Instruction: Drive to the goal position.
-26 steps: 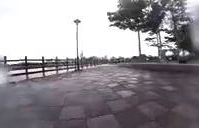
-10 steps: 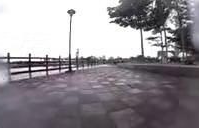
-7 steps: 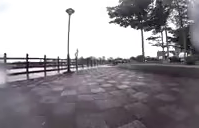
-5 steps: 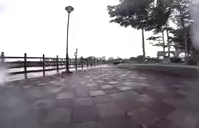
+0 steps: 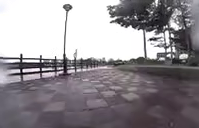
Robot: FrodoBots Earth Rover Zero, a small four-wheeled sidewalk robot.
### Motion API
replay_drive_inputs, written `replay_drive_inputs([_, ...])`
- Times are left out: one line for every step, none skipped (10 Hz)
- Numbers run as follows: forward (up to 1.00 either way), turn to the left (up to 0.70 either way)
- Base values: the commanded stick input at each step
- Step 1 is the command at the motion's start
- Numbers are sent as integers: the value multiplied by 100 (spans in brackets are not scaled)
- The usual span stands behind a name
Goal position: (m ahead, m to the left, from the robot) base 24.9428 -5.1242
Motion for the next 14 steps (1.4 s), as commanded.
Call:
replay_drive_inputs([100, 0])
replay_drive_inputs([100, 0])
replay_drive_inputs([100, 0])
replay_drive_inputs([100, 0])
replay_drive_inputs([100, 0])
replay_drive_inputs([100, 0])
replay_drive_inputs([100, 0])
replay_drive_inputs([100, 0])
replay_drive_inputs([100, 0])
replay_drive_inputs([100, 0])
replay_drive_inputs([100, 0])
replay_drive_inputs([100, 0])
replay_drive_inputs([100, 0])
replay_drive_inputs([100, 0])
